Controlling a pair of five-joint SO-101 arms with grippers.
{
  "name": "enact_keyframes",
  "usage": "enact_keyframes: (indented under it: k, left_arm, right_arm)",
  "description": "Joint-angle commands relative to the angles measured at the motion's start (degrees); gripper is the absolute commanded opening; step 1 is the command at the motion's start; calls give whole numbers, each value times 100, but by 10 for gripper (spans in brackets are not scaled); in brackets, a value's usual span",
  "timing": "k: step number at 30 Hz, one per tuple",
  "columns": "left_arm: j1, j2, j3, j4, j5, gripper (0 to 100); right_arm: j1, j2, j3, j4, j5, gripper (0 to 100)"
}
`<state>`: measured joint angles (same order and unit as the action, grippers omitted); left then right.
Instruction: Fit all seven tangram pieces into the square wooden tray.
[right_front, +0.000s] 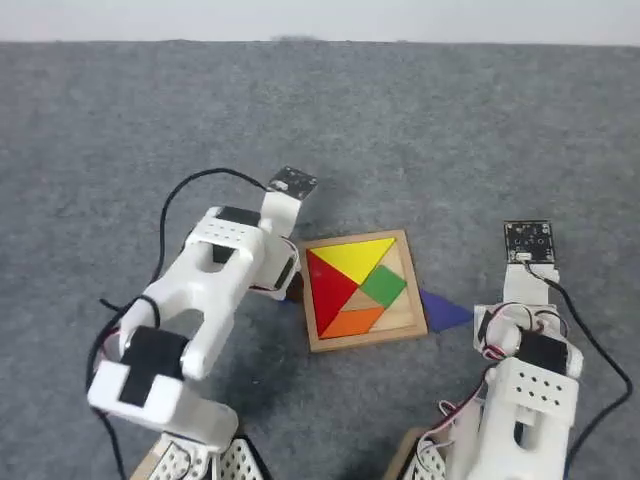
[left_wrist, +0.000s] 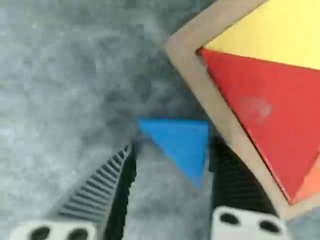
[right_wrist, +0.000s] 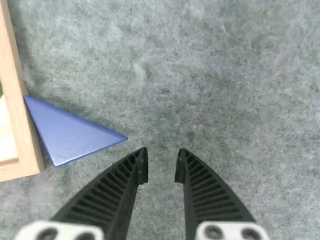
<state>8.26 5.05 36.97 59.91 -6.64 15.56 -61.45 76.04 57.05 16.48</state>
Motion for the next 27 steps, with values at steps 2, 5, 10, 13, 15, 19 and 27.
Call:
enact_keyframes:
  k: [2,5,10,13,15,19,27]
  left_arm:
    - [255,167,-418,18,132,224]
    - [237,273,-514,18,193,224]
    - [255,343,-567,35,167,127]
    - [255,352,-602,114,149,79]
    - [255,308,-593,141,44,61]
    - [193,79,-602,255,-88,43]
    - [193,-1064,-602,598,352,101]
  right_arm:
    - [-40,48,-44,-84,-35,111]
    - [-40,48,-44,-84,-35,111]
    - [-40,48,-44,-84,-35,111]
    - [-40,48,-44,-84,-35,111]
    - [-40,48,-44,-84,-35,111]
    - [-40,48,-44,-84,-35,111]
    - [-40,48,-44,-84,-53,111]
